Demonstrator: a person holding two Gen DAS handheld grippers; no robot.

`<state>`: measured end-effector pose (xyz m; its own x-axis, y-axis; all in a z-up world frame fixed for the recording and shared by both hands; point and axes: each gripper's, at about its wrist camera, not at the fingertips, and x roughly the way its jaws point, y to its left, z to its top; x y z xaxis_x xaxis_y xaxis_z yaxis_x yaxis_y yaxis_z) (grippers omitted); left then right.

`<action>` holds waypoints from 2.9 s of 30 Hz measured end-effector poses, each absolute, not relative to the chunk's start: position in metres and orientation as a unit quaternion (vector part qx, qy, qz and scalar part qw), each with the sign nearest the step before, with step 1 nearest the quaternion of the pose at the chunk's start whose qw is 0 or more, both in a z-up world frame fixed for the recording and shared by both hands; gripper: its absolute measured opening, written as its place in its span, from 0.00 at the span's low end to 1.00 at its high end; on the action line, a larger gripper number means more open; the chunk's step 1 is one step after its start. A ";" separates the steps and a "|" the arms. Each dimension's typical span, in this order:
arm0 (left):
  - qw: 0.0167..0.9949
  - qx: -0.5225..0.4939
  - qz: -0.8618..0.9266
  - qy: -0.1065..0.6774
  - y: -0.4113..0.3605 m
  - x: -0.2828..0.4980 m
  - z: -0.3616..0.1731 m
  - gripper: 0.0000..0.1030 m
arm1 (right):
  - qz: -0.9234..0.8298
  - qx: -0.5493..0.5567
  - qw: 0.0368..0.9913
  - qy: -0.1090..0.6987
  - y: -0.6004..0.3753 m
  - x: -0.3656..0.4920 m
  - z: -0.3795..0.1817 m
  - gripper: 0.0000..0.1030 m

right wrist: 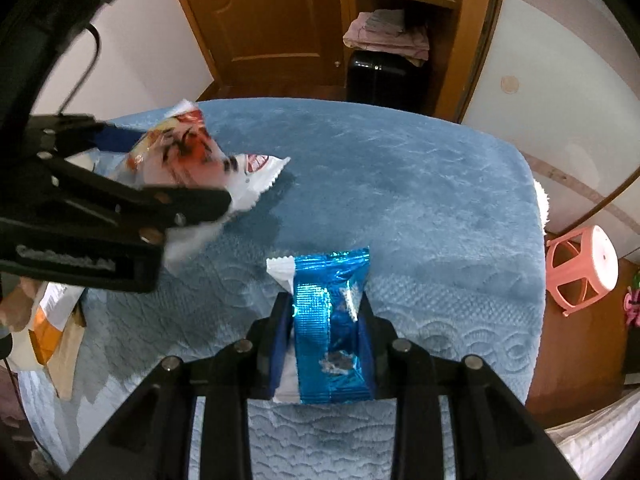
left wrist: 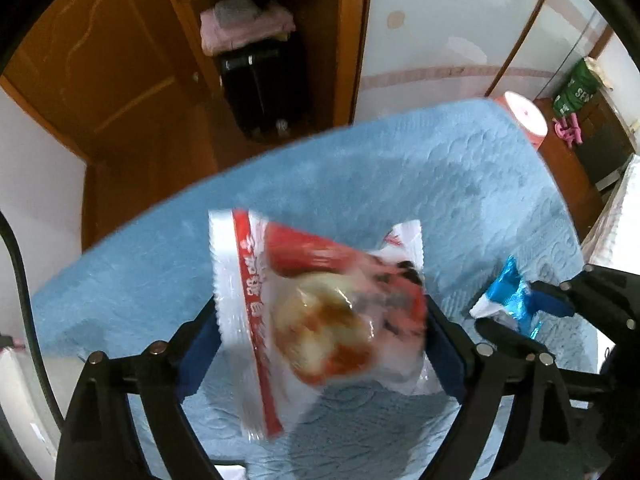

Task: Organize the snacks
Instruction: 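Grasp the red-and-white printed bag with the left tool while the right tool grasps the blue snack, then carry the printed bag and blue snack over the tray and release them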

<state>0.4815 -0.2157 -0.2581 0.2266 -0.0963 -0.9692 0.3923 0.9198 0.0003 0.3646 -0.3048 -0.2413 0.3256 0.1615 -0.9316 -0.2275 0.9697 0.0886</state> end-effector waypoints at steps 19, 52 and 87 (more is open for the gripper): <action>0.805 0.117 -0.161 0.558 -0.211 0.423 -0.229 0.47 | 0.092 -0.042 0.821 0.562 -0.291 0.341 -0.225 0.29; 0.886 0.055 -0.076 0.455 -0.021 0.139 -0.065 0.47 | 0.177 -0.057 0.866 0.464 -0.126 0.138 -0.051 0.29; 0.878 -0.022 0.027 0.477 0.157 0.198 -0.153 0.76 | 0.205 -0.040 0.816 0.538 0.034 0.234 -0.139 0.43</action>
<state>0.1981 0.1569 -0.1530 0.5440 0.0271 -0.8387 -0.0684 0.9976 -0.0121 0.2339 0.0338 -0.1389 0.3363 0.2919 -0.8954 -0.3776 0.9128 0.1558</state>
